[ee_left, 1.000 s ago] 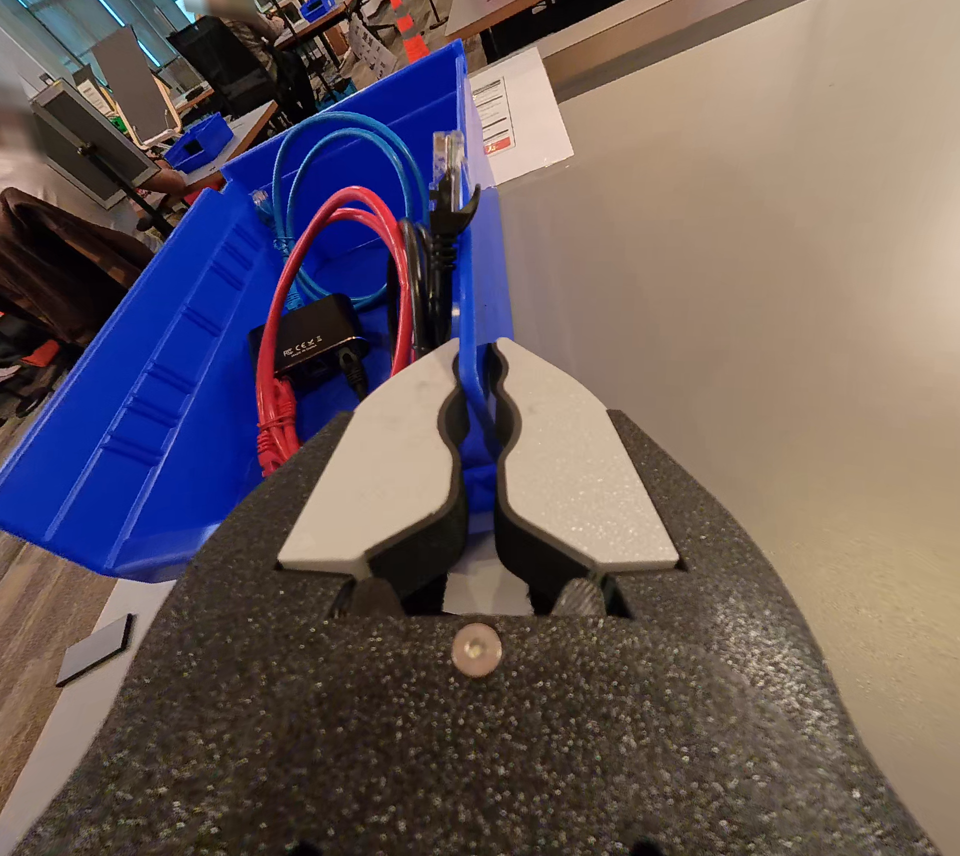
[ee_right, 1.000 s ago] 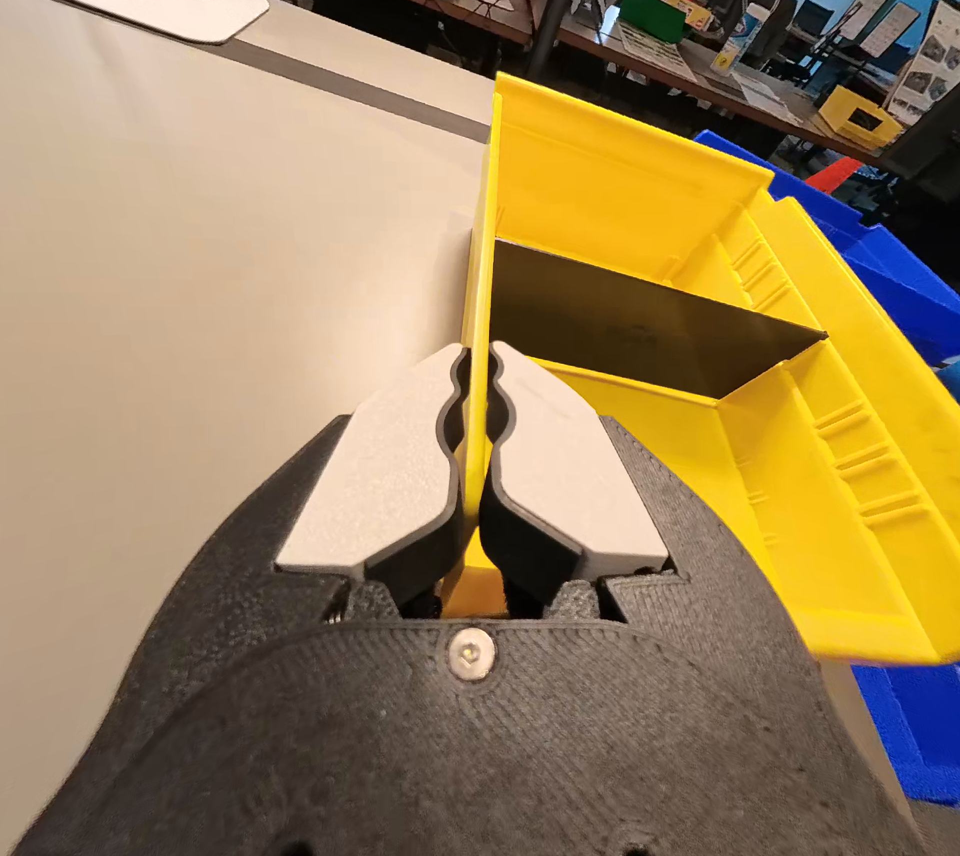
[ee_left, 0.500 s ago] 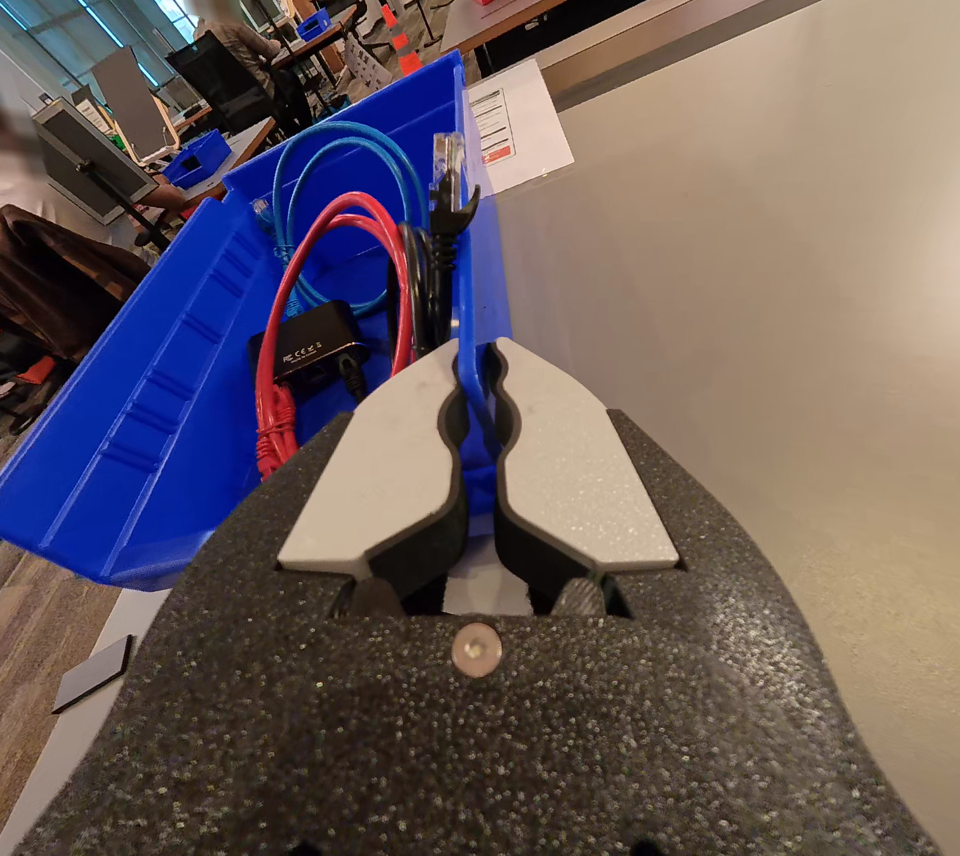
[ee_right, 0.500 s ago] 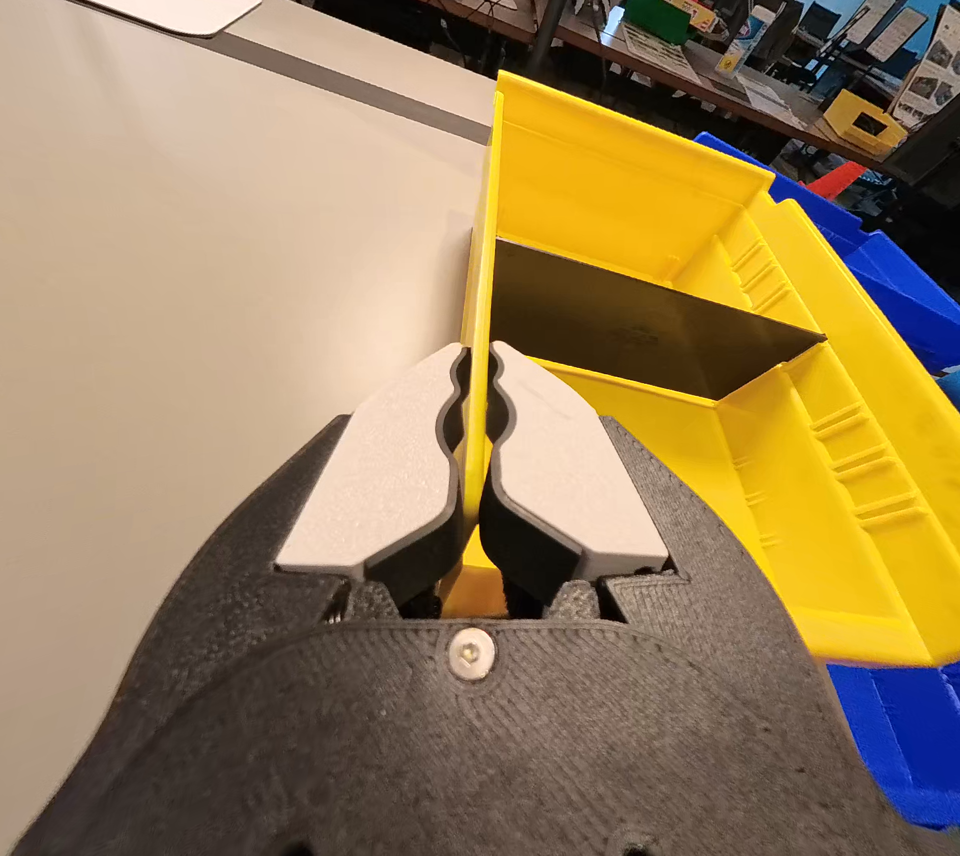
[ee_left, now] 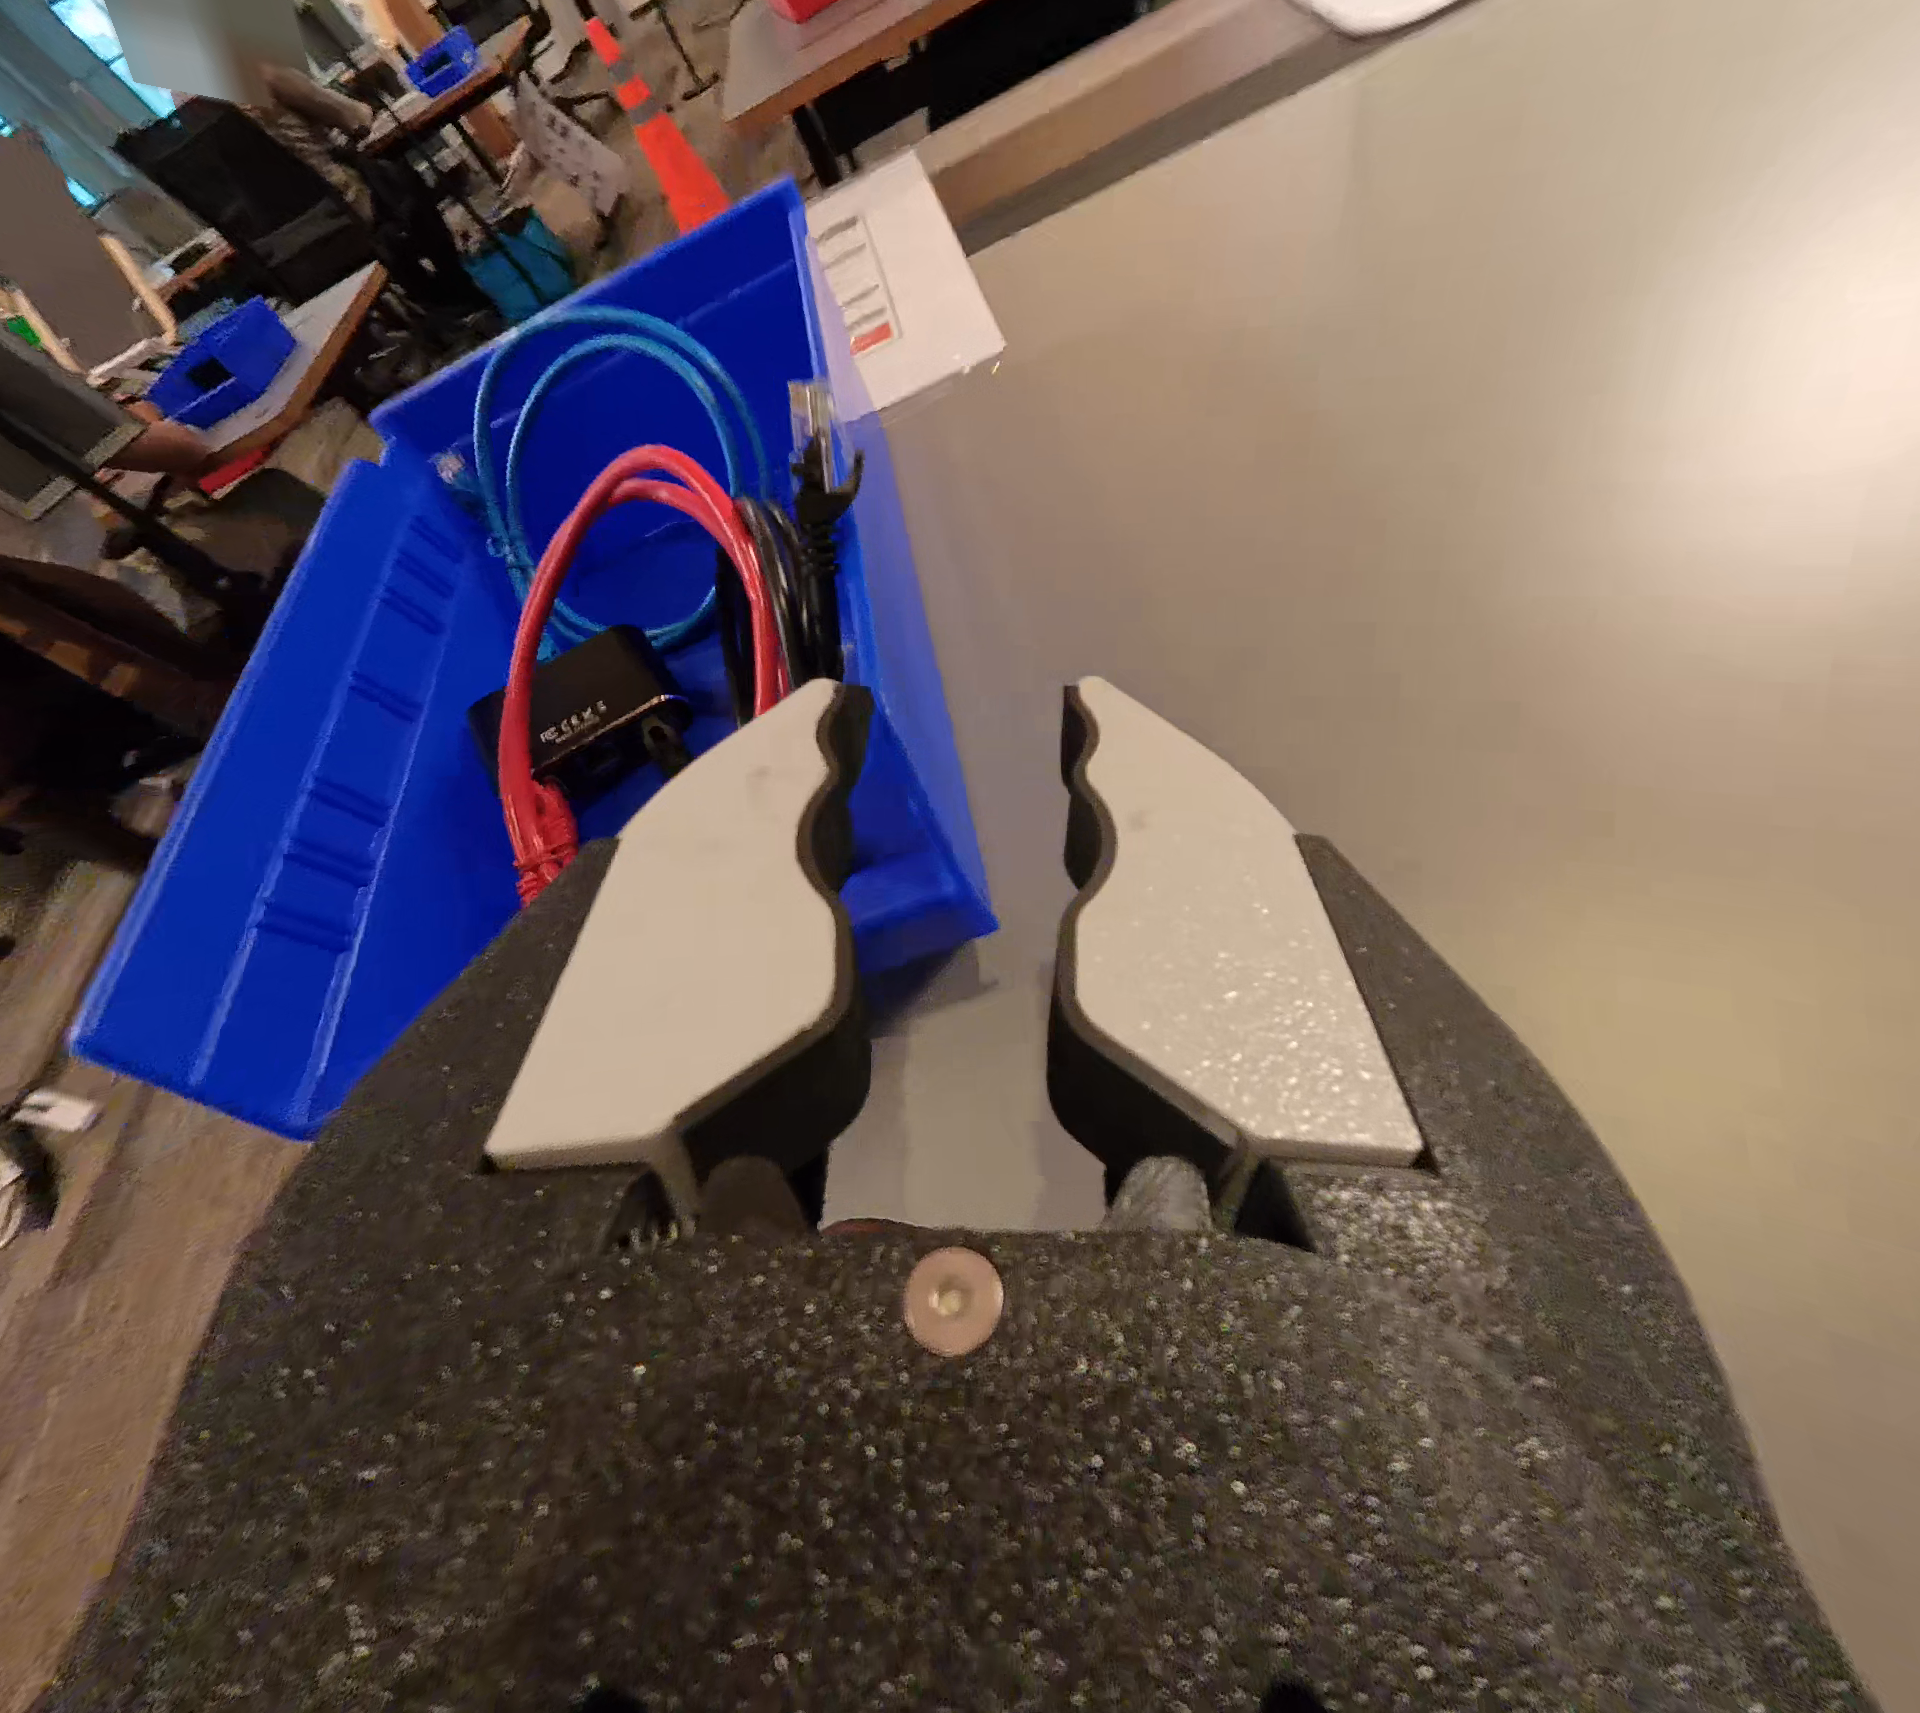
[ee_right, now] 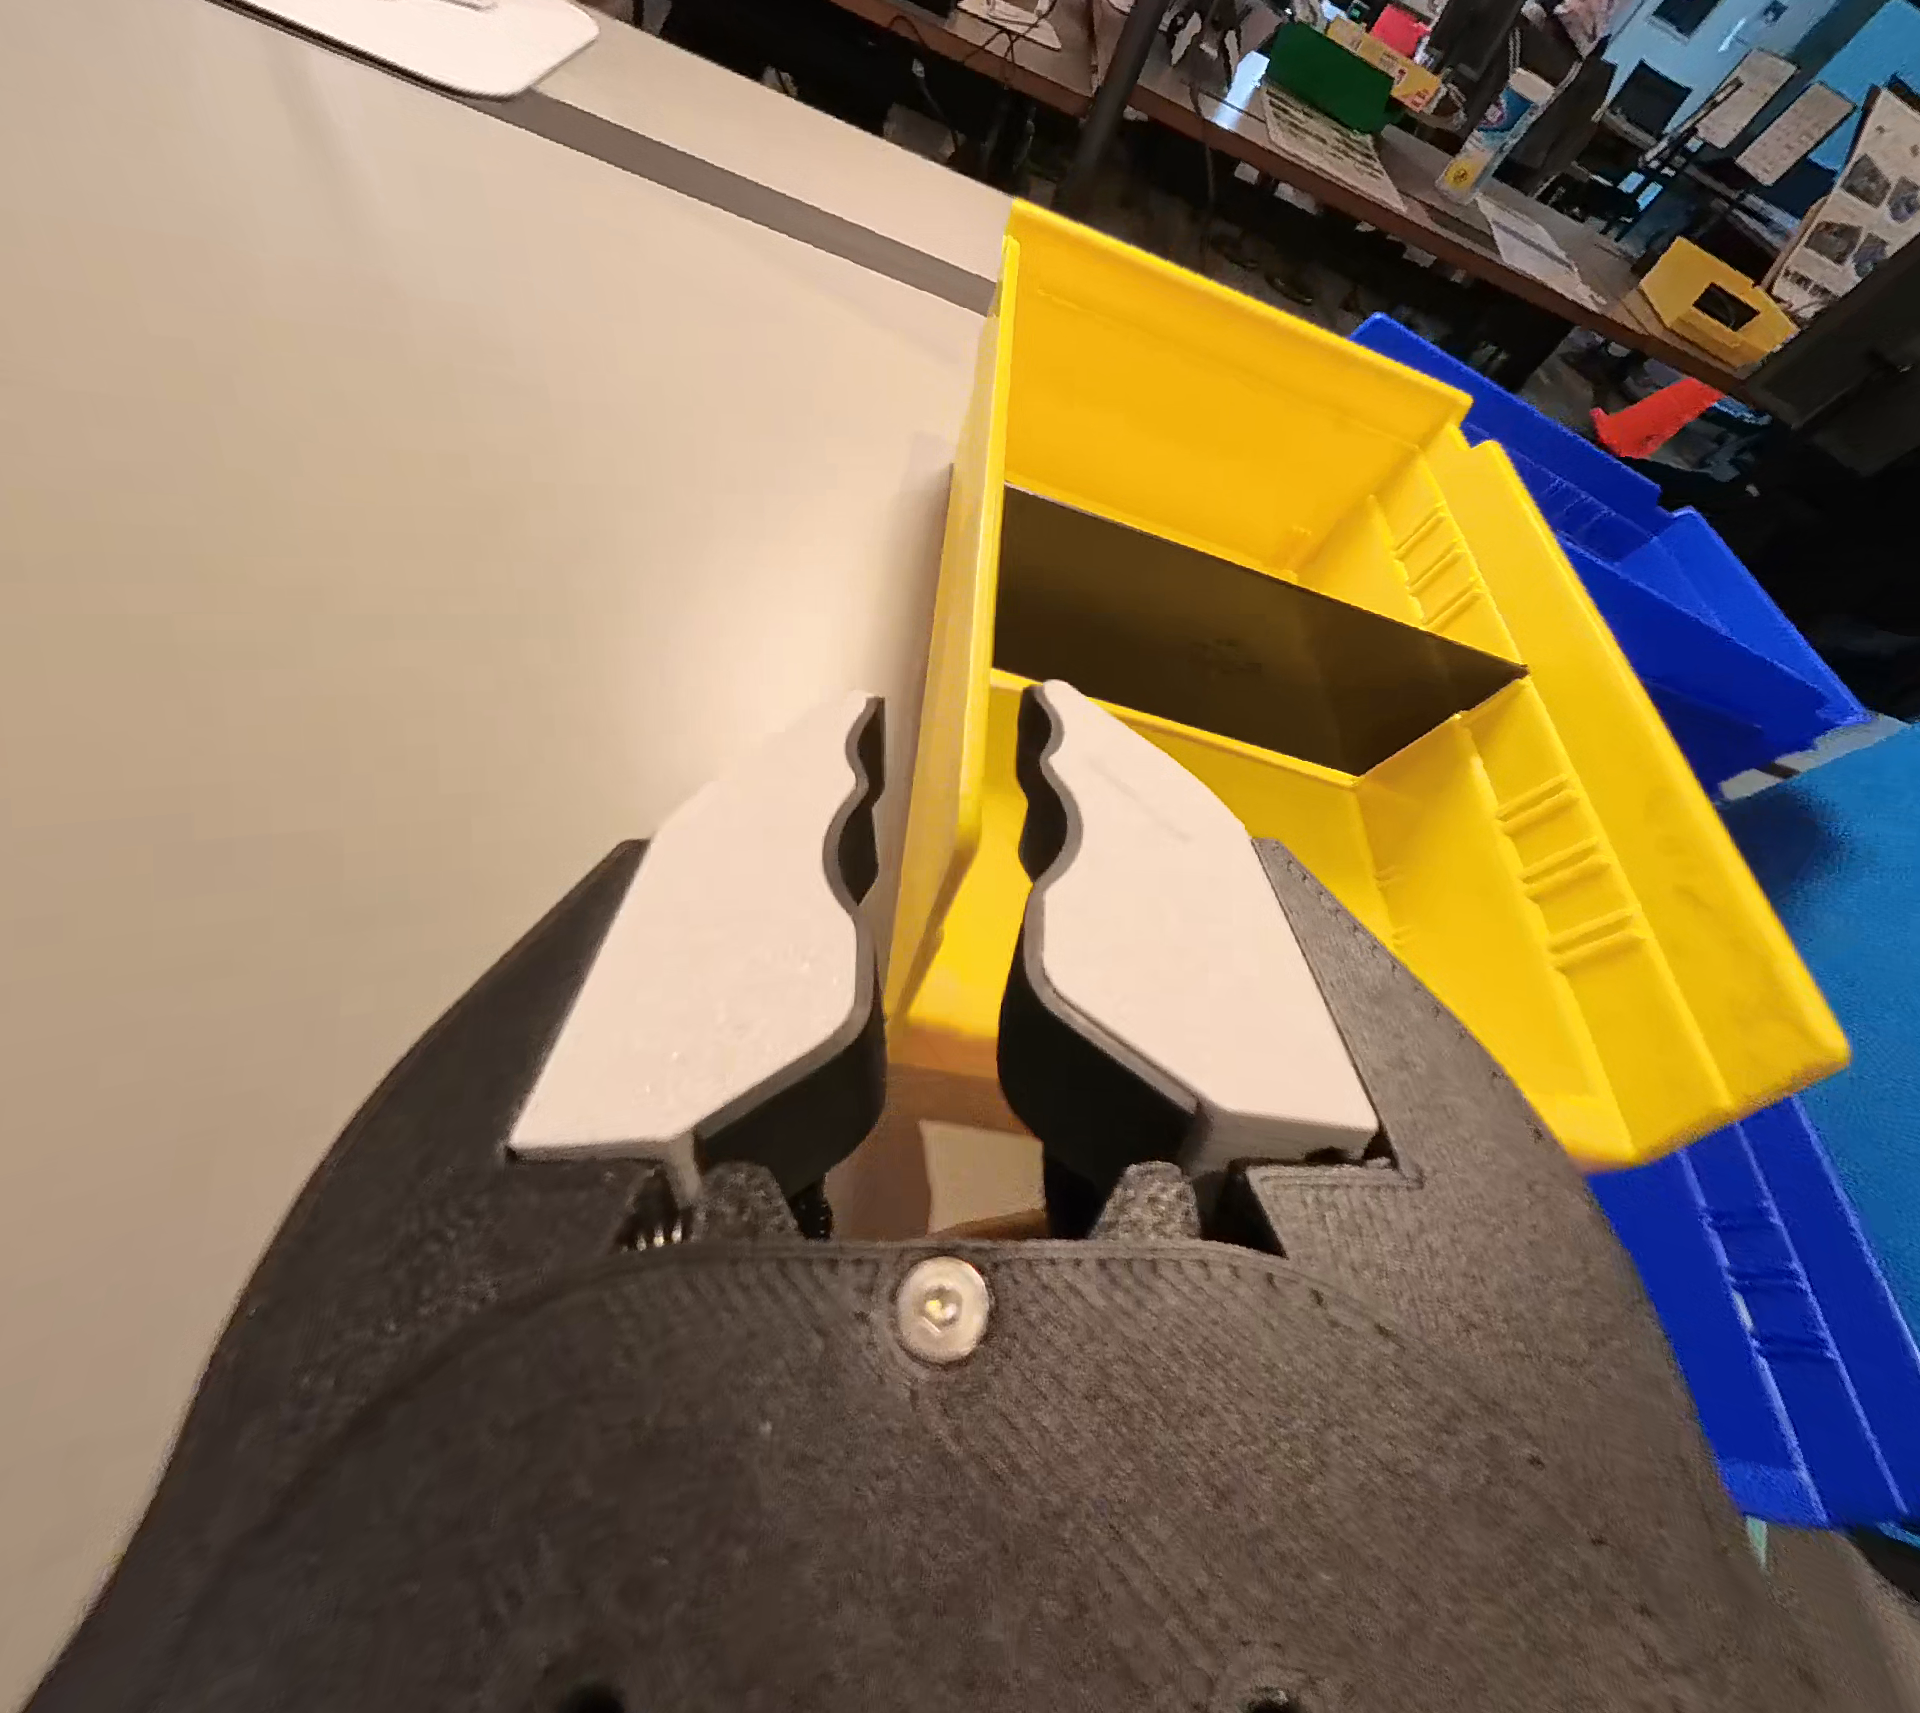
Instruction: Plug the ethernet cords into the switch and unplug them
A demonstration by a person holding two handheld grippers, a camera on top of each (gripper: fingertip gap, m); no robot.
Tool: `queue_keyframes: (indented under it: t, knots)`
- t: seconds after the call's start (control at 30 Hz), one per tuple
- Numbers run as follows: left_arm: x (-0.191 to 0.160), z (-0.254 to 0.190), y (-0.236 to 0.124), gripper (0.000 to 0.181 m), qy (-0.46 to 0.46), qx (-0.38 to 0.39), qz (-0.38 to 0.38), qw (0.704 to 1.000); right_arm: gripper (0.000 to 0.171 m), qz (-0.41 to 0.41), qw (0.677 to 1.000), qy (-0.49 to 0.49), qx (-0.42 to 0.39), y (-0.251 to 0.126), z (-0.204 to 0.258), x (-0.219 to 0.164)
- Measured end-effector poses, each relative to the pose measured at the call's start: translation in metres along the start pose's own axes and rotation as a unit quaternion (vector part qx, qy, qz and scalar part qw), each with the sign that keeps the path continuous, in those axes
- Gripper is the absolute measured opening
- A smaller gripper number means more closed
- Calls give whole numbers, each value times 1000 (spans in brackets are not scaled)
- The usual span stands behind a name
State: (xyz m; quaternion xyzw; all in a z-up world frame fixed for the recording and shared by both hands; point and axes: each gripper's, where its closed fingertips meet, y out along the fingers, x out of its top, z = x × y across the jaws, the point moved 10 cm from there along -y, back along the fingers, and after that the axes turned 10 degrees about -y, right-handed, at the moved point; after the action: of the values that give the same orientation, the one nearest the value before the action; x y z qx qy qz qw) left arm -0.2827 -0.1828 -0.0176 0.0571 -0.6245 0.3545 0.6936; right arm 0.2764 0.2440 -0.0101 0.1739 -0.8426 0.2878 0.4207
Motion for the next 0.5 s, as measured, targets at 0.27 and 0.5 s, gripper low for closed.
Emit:
queue_keyframes:
  t: [0.27,0.5]
  knots:
    - [39,59,-24,42,-54,25,-46,997,25,-50,990,-2,134,11,55,26]
    - [36,113,43,54,-49,-23,88,995,26,-53,970,3,237,56,108,34]
